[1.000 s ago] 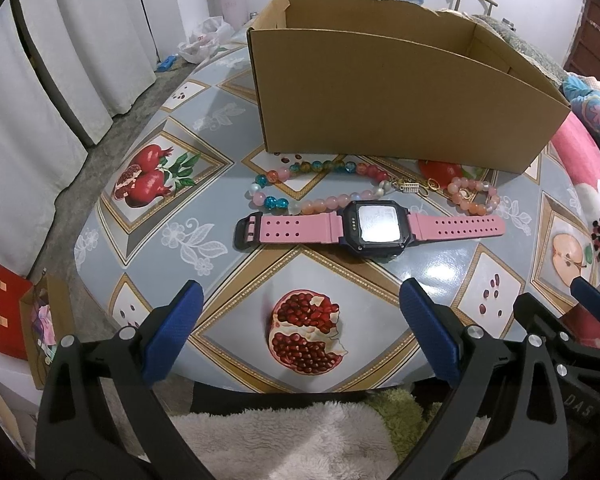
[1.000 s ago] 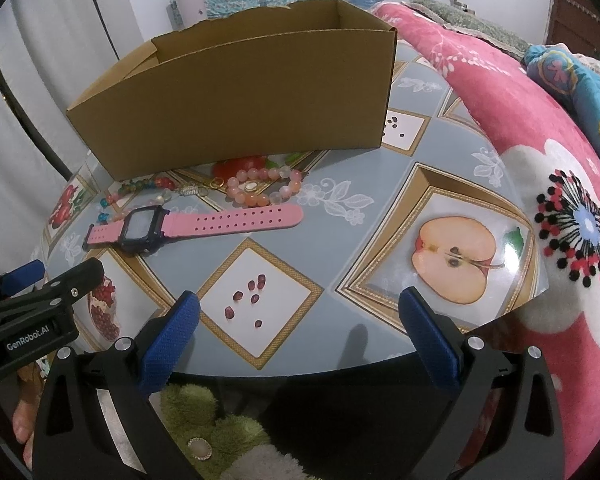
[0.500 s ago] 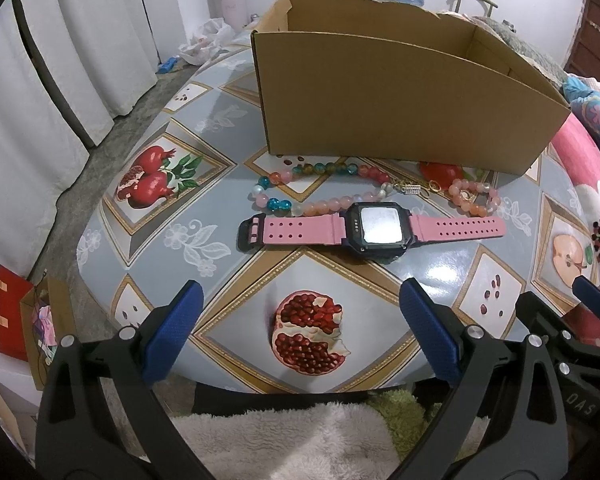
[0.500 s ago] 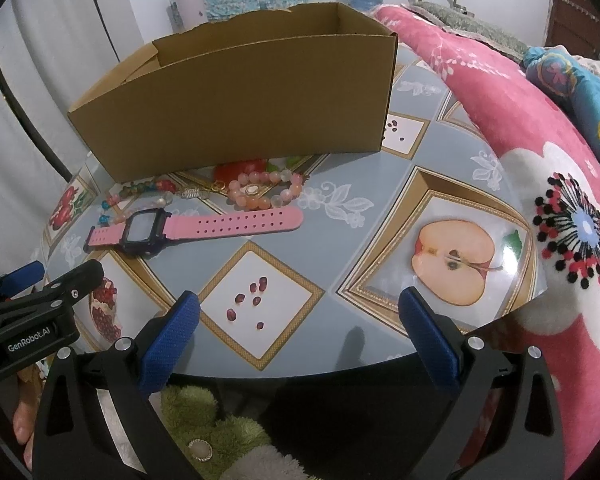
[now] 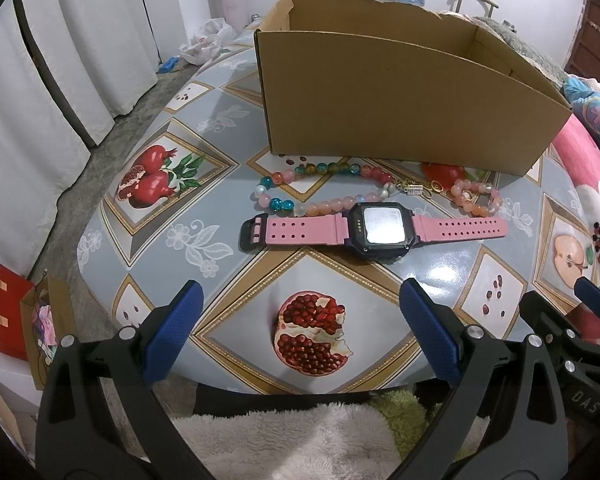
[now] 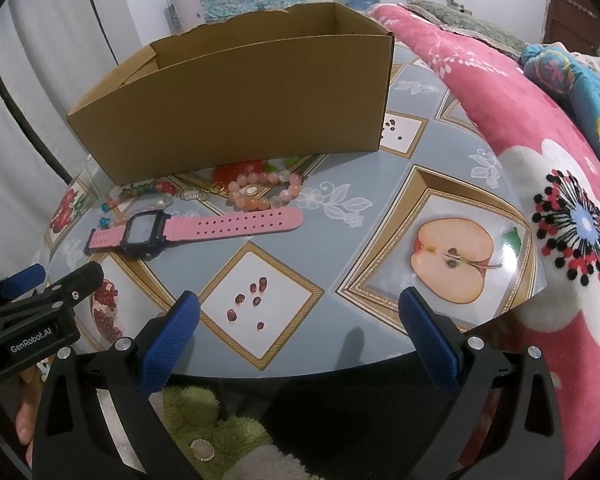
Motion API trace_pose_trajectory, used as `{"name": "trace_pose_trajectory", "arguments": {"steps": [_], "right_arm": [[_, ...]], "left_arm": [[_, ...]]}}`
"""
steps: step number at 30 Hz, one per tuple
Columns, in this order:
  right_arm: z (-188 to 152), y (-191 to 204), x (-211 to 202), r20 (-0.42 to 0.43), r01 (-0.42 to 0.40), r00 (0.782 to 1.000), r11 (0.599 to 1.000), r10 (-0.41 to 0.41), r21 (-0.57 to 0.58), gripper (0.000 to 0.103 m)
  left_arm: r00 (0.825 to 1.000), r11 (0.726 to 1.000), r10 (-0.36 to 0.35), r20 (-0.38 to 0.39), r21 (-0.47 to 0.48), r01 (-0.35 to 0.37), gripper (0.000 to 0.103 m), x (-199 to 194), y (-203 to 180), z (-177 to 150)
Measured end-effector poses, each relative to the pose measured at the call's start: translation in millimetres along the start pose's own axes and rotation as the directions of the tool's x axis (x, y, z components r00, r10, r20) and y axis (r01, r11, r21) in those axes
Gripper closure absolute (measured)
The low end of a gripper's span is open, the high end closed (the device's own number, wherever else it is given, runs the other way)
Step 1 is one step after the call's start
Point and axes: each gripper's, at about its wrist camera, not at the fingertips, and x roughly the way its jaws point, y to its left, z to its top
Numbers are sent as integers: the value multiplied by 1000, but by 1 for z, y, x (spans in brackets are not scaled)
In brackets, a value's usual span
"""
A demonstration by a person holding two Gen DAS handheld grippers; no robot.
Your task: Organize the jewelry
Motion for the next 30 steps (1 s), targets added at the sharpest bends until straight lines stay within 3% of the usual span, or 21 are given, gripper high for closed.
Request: {"name": "trace_pose_trajectory", "arguments": {"steps": [30], "right_arm": [[1, 6, 2, -7, -4, 1000, 1000, 4, -12, 6]], "left_arm": [[999, 999, -43, 2, -27, 43, 8, 3, 3, 0]]}}
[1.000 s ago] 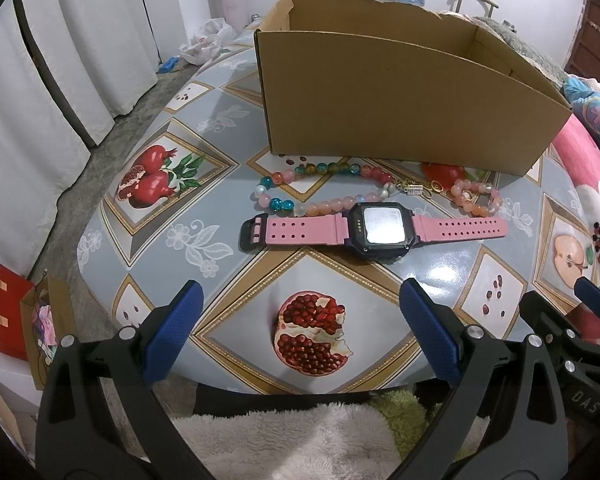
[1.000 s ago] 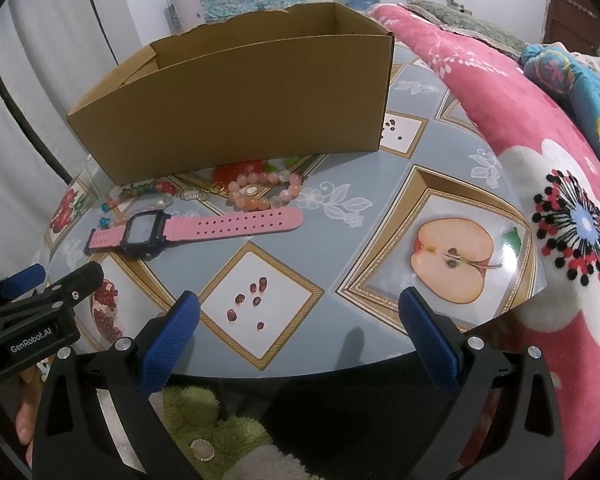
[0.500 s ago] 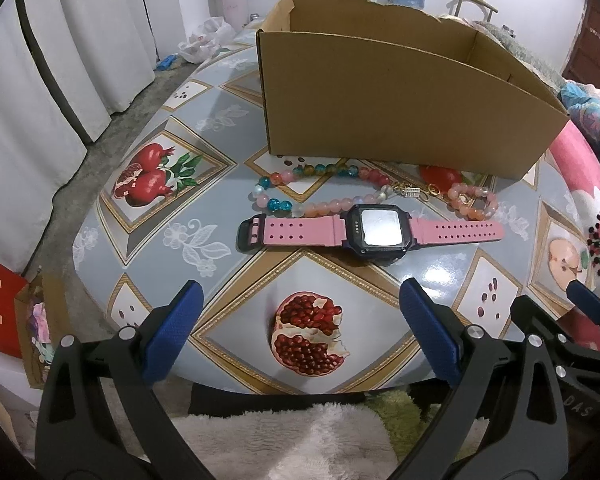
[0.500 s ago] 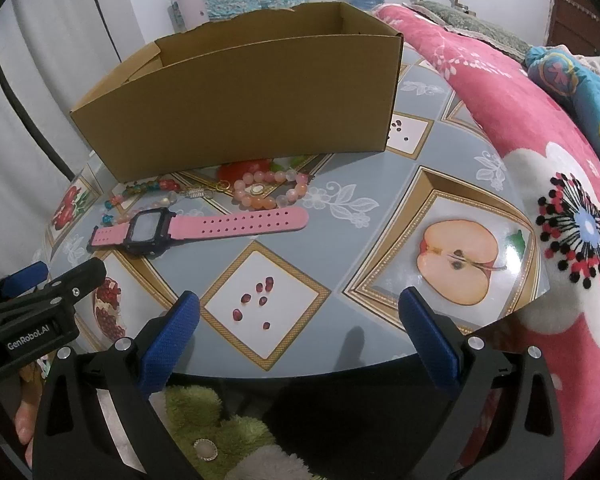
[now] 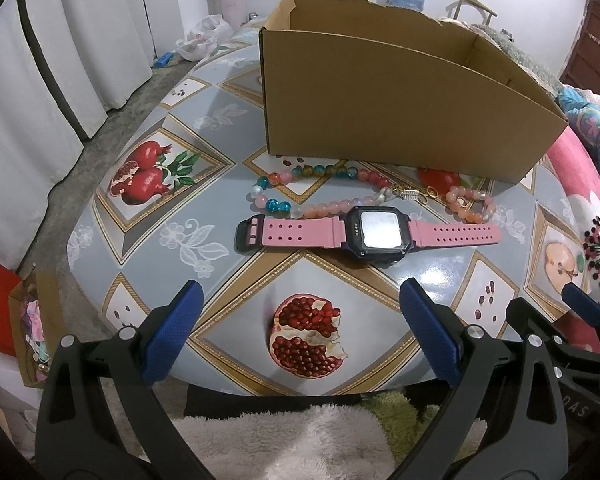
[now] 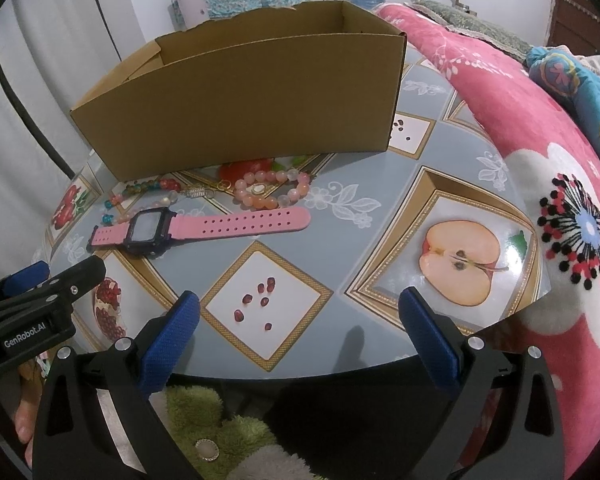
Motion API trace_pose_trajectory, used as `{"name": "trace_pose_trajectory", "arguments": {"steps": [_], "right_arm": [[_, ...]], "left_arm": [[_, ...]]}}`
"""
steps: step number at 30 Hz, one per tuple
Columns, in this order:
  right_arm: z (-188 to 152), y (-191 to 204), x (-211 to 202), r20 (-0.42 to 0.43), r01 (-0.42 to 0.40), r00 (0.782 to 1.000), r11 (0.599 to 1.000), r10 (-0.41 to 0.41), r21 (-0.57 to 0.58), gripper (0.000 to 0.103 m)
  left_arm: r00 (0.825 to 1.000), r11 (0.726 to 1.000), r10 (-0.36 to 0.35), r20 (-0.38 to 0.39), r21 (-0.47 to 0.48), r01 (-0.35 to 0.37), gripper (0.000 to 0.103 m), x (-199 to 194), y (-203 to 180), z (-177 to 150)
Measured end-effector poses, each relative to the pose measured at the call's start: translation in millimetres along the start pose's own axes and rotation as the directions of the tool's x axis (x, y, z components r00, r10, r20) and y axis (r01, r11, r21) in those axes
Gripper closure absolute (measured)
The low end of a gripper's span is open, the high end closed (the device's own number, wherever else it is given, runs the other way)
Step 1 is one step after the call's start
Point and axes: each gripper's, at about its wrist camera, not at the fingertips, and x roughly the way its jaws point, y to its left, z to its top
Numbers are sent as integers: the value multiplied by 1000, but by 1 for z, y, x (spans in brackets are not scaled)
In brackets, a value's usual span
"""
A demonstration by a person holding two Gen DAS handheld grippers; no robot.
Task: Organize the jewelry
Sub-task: 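Move the right tool to the pink-strap watch and close on its face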
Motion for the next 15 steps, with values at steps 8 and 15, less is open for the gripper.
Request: {"name": "trace_pose_trajectory", "arguments": {"steps": [8, 15], "right_arm": [[3, -1, -12, 77, 5, 997, 999, -2, -36, 6], [13, 14, -30, 243, -34, 966, 972, 92, -232, 6]], "left_arm": [[986, 995, 101, 130, 5, -103, 8, -9, 27, 7], [987, 997, 81, 136, 5, -82, 8, -2, 60, 11]]}}
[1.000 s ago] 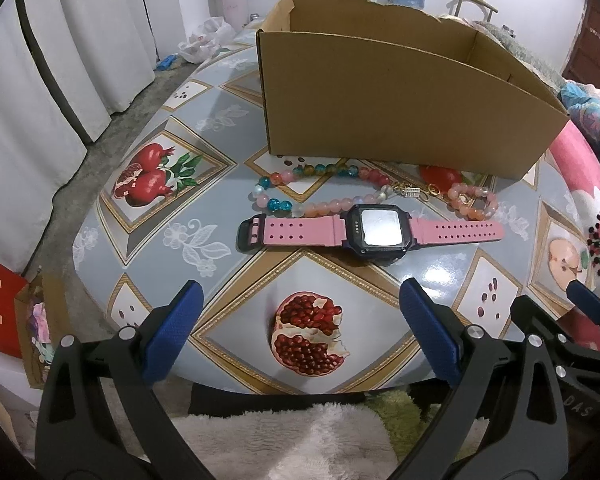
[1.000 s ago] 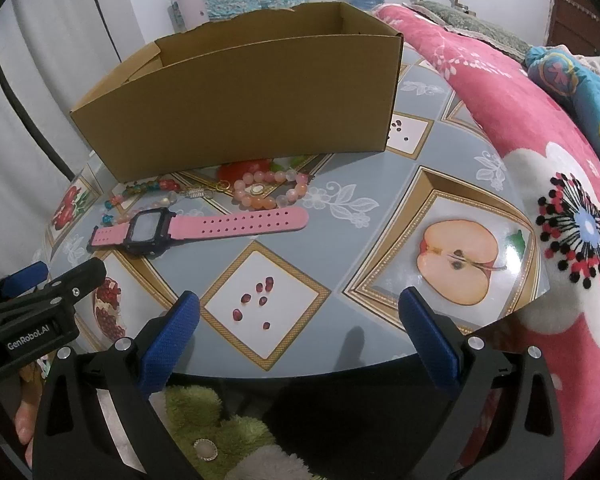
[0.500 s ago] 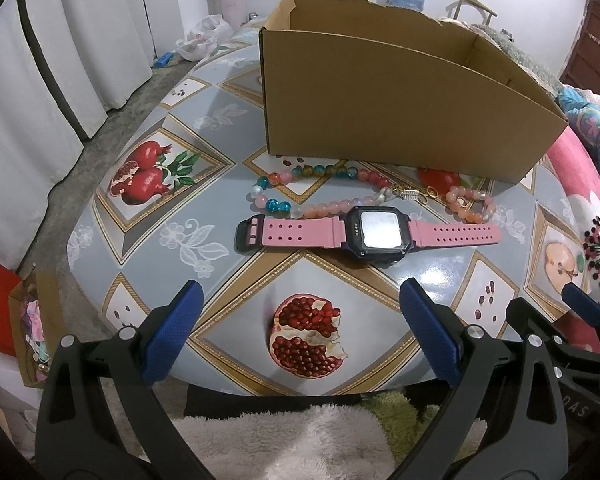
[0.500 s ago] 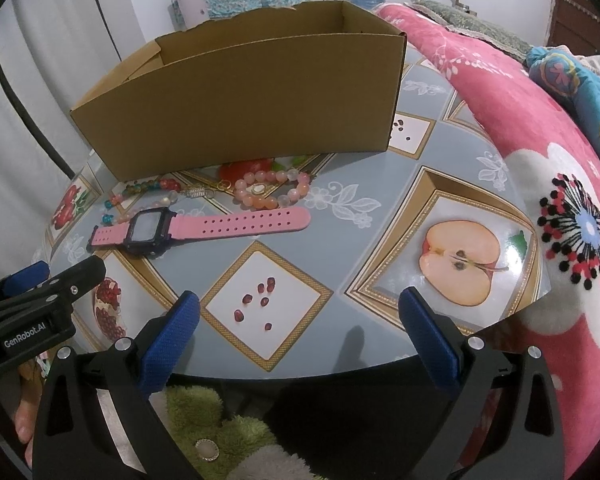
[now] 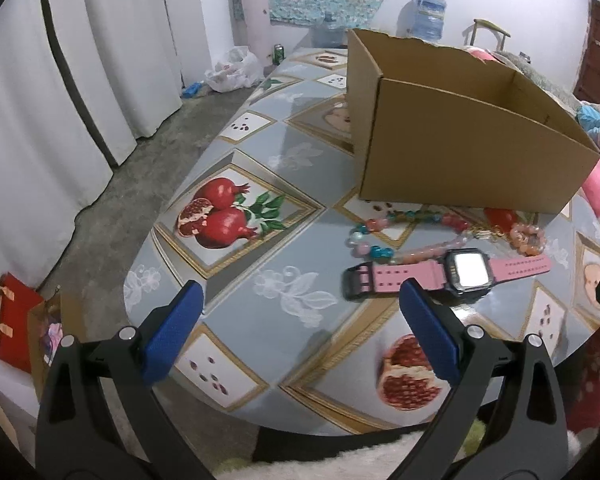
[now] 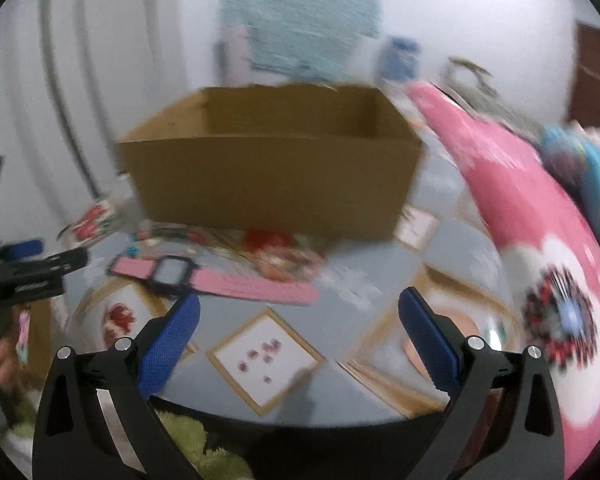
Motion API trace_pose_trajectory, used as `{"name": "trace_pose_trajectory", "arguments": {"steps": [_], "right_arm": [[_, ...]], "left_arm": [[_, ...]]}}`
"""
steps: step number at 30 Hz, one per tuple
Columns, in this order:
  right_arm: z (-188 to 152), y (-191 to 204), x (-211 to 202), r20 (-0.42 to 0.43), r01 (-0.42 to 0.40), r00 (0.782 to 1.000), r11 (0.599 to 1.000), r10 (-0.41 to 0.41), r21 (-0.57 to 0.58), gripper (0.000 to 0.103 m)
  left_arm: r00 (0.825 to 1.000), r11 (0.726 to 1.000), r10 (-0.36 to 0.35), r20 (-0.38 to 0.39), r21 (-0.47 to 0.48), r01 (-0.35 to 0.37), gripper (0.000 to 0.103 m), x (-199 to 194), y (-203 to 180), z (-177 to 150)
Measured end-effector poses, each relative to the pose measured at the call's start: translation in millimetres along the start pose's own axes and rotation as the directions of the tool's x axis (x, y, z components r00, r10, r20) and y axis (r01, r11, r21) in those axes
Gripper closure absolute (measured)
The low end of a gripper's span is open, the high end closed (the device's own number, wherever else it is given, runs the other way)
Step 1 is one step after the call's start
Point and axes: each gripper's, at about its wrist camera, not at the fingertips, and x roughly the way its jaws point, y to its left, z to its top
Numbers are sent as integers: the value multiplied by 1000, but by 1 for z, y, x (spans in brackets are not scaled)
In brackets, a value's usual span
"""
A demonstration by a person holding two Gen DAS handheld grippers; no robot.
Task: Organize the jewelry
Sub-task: 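Move the right tool to the pink-strap watch and close on its face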
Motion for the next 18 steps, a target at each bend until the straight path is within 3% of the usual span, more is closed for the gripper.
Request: {"name": "trace_pose_trajectory", "arguments": {"steps": [4, 9, 13, 16, 18], "right_arm": [[8, 26, 18, -25, -82, 996, 989, 80, -125, 6], [18, 66, 51, -112, -222, 973, 946, 201, -236, 6], [22, 78, 69, -183, -307, 946, 921, 268, -241, 7], [24, 78, 80, -247, -368, 917, 901, 312, -227, 13], [24, 78, 86, -284, -378, 908, 892, 306, -248, 16]], "left_arm": [[994, 994, -105, 32, 38, 104, 8, 6, 6, -2], [967, 970, -243, 76, 42, 241, 8, 8, 9, -3], [921, 928, -373, 110, 24, 373, 8, 11, 11, -3], [905, 915, -403, 134, 27, 404, 8, 16, 9, -5], [909, 919, -393, 136, 47, 391, 8, 18, 5, -4]]}}
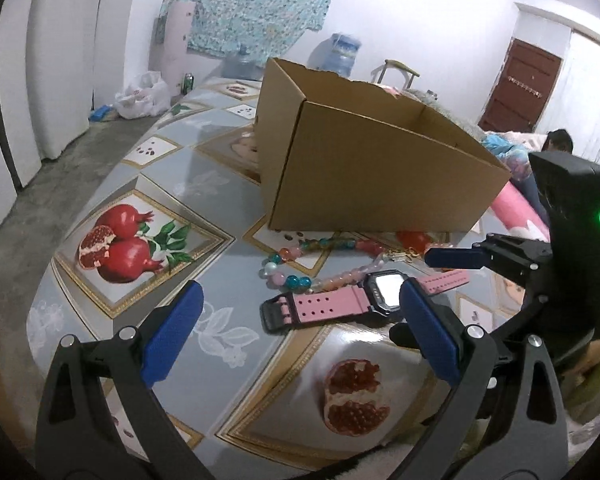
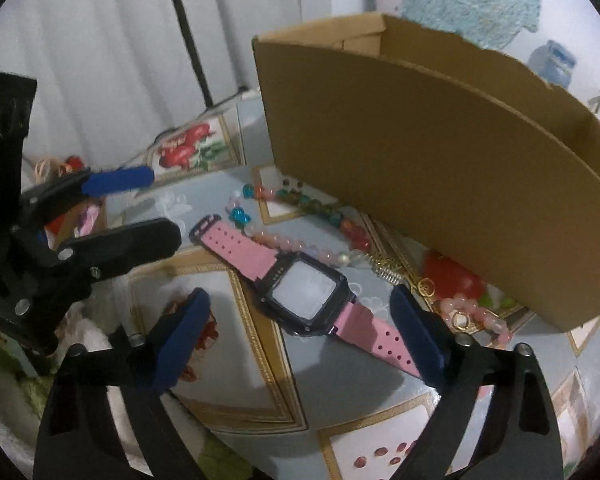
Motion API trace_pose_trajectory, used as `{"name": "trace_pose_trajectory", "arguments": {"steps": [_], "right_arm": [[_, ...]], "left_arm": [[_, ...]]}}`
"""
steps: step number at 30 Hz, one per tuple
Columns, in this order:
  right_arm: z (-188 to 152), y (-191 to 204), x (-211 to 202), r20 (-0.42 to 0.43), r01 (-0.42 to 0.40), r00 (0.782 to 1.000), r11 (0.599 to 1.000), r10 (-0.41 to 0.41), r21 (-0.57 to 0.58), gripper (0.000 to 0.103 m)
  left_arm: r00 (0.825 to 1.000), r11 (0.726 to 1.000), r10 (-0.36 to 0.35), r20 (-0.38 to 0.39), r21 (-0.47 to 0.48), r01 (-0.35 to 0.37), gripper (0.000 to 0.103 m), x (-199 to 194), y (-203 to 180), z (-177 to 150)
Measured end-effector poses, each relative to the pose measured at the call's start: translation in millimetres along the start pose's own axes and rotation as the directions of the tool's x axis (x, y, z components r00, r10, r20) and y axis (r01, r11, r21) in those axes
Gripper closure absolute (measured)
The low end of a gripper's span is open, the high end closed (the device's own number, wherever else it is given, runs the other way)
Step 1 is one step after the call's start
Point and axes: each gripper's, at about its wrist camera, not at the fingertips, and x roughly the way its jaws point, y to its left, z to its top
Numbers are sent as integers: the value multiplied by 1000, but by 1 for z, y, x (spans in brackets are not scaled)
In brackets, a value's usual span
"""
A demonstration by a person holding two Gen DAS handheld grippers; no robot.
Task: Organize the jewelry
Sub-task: 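Move the right tool to the pink-strap watch and close on its face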
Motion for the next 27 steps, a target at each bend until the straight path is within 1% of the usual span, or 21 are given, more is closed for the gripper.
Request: {"name": "trace_pose_trajectory", "arguments": {"steps": [3, 6, 8, 9, 10, 11, 12, 13, 14, 16, 17, 18, 20, 21, 24, 26, 27], "right_arm": [[-1, -2, 4, -29, -4, 1000, 1000, 3, -30, 19], [2, -3, 9, -56, -30, 998, 998, 27, -56, 27], [1, -1, 12, -80, -41, 996, 996, 34, -84, 34], [1, 0, 14, -92, -32, 996, 994, 22, -103, 35], [2, 1, 17, -99, -23, 995, 993, 11, -119, 37], [1, 2, 19, -106, -11, 994, 990, -3, -140, 39], [1, 3, 18, -104, -11, 995, 988, -6, -157, 40], [2, 2, 18, -107, -15, 994, 988, -1, -156, 47], [3, 1, 18, -115, -33, 993, 988, 16, -149, 48], [4, -3, 18, -125, -54, 992, 989, 37, -136, 49], [4, -4, 18, -129, -60, 991, 989, 43, -137, 50], [4, -5, 18, -135, -65, 990, 988, 46, -141, 50], [7, -8, 18, -151, -91, 986, 987, 71, -131, 50], [8, -10, 19, -155, -104, 984, 987, 84, -123, 50], [11, -21, 19, -171, -173, 972, 983, 161, -63, 50], [13, -33, 19, -180, -234, 956, 972, 230, 1, 50], [13, -36, 20, -184, -249, 951, 968, 248, 18, 50]], "left_arm": [[1000, 1000, 3, -2, 31, -2, 8, 1, -1, 1], [1000, 996, 5, 4, 85, -5, 8, 3, -6, 2], [1000, 993, 5, 13, 119, -7, 9, 2, -9, 2], [1000, 990, -1, 16, 140, -2, 12, 1, -11, 1], [1000, 987, -7, 15, 159, 4, 21, 1, -12, 1], [1000, 984, -6, 11, 177, 3, 27, 2, -14, 1], [1000, 983, -5, 6, 186, 4, 28, 2, -15, 1], [1000, 980, -13, -3, 198, 13, 33, 4, -15, 0], [1000, 978, -16, -10, 206, 18, 38, 4, -15, -1], [999, 974, -17, -31, 227, 24, 43, 6, -16, -2], [999, 968, -17, -43, 249, 28, 46, 6, -18, -3], [999, 964, -10, -49, 266, 23, 47, 6, -19, -4], [997, 945, 28, -72, 327, -2, 48, 9, -26, -7], [996, 939, 29, -79, 343, 0, 48, 10, -29, -9], [996, 914, 36, -82, 406, 1, 48, 8, -40, -13], [996, 895, 47, -77, 447, -7, 48, 8, -48, -17], [996, 882, 56, -73, 472, -15, 48, 8, -52, -20]]}}
